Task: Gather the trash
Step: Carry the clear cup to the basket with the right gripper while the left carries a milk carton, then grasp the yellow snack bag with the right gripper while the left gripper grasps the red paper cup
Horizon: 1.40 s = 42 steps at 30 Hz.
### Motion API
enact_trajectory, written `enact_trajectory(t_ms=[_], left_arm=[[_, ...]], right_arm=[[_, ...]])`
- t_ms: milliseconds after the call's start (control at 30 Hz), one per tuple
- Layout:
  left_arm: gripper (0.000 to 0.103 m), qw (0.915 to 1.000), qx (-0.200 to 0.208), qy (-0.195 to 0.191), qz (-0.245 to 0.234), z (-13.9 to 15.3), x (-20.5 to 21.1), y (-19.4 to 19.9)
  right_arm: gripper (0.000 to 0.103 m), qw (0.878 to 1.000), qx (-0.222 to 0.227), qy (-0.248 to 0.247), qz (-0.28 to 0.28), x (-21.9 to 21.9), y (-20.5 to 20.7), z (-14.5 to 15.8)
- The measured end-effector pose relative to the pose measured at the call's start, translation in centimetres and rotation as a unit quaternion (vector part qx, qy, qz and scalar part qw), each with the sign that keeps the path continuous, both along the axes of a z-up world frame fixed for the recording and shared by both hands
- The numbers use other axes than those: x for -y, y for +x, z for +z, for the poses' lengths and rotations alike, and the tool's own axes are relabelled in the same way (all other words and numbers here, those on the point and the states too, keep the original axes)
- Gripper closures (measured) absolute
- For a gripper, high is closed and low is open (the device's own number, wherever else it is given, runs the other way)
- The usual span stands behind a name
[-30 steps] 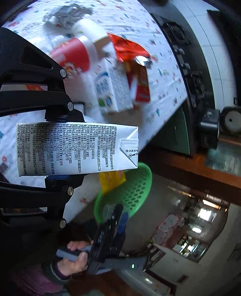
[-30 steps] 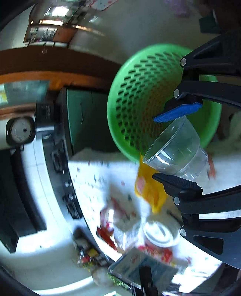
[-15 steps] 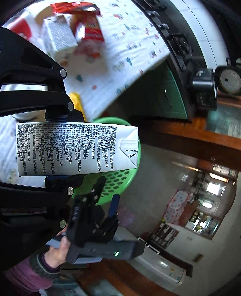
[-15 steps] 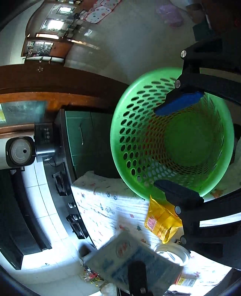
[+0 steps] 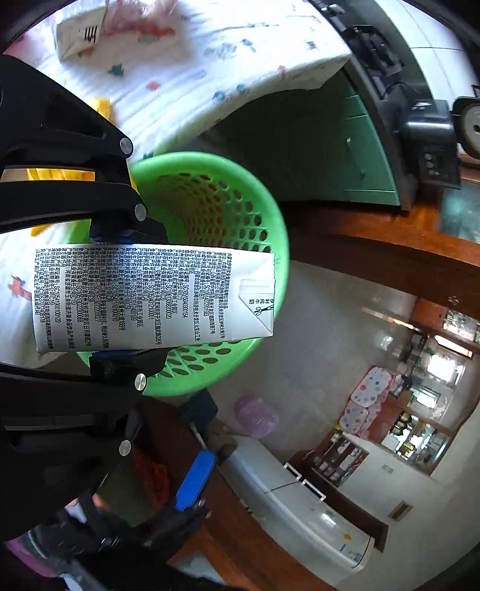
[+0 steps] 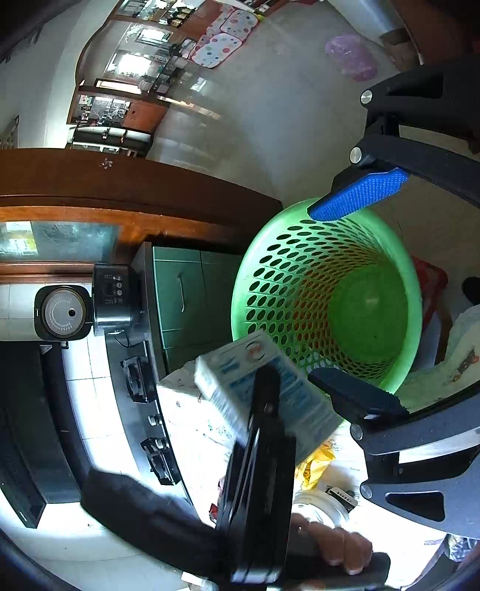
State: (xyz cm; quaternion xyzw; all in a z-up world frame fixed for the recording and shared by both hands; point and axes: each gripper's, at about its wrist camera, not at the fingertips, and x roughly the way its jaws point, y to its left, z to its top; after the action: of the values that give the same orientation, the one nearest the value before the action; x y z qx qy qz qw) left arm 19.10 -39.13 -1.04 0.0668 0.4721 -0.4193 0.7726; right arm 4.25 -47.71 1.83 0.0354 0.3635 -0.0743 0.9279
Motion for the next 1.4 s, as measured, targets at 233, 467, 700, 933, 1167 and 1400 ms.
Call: enact_trajectory(t_ms=[233, 467, 700, 933, 1167, 1400], left_arm=[[0.041, 1.0, 0.002, 0.005, 0.002, -0.9, 0.4, -0.7], [0.04, 0.998, 0.063, -0.001, 0.009, 1.8, -3.2, -2.8], [0.04, 0.9931, 0.096, -0.007, 0.067, 4.7, -11.5, -4.3], [0.033, 0.9789, 0.121, 0.024, 0.163, 5.5, -20.7, -5.1], [0.026, 0.9548, 0.125, 0.045, 0.266, 5.0, -28.7, -5.3], [0.02, 0.943, 0.085, 0.04, 0.319, 2.5, -33.1, -4.6]], right_arm=[[0.024, 1.0, 0.001, 0.0, -0.005, 0.1, -1.2, -0.1], [0.024, 1.0, 0.003, 0.013, 0.011, -1.4, -1.9, 0.4], [0.024, 0.998, 0.004, 0.024, 0.058, -5.2, -2.0, 0.8], [0.023, 0.994, -0.002, 0.029, 0.104, -9.4, -1.1, 0.8], [0.02, 0.991, -0.007, 0.028, 0.131, -11.9, 0.0, 0.7], [0.02, 0.989, -0.016, 0.029, 0.146, -13.6, 1.2, 0.3]])
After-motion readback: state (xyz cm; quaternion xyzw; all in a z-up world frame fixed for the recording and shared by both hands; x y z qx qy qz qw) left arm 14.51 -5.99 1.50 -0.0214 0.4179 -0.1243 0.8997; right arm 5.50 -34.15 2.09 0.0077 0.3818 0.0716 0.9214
